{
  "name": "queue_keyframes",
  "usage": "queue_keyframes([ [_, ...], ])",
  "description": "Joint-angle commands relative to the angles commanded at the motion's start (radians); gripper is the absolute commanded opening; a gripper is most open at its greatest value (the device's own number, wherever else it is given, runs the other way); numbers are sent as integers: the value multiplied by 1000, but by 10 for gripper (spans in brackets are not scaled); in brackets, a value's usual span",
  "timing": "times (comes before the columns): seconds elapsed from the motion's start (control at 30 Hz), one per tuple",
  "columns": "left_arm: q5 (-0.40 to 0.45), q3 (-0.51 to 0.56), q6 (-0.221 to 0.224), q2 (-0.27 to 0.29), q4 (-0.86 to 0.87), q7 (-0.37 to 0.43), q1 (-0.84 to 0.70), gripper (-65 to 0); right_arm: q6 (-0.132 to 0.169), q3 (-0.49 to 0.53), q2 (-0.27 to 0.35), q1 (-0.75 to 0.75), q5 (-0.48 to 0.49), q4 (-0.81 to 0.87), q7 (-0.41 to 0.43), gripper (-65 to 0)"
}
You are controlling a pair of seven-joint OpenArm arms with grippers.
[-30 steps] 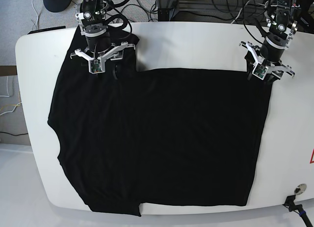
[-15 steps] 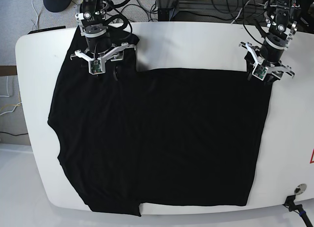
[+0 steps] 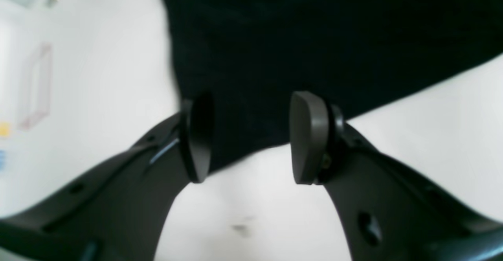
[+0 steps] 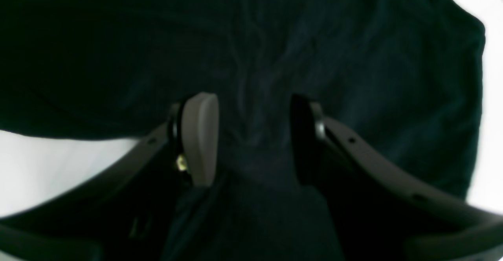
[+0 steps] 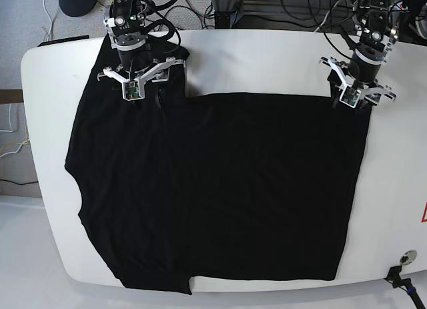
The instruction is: Fold the T-shirt properly
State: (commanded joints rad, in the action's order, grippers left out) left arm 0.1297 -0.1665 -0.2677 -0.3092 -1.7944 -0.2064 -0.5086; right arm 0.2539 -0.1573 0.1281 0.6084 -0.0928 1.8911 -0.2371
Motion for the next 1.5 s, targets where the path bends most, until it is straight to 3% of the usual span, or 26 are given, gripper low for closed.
queue_keyframes([
  [0.3,-3,2,0,86,48,3,-8,-360,0,-2,6,-5,0,-52,5,-363],
  [0.57,-3,3,-2,89,-58,3,-6,-362,2,2,2,-35,8,2,6,-363],
  [0.83,-3,78,-3,150,-104,3,43,-362,2,152,5,-117,0,28,0,-363],
  [1.07,-3,143,-5,163,-101,3,64,-359,2,167,-2,-150,9,38,0,-363],
  [1.37,-8,269,-5,169,-100,0,141,-355,2,169,-138,-238,20,43,-2,-363],
  [1.5,-5,305,-5,169,-98,0,160,-355,2,169,-158,-281,150,43,-58,-363],
])
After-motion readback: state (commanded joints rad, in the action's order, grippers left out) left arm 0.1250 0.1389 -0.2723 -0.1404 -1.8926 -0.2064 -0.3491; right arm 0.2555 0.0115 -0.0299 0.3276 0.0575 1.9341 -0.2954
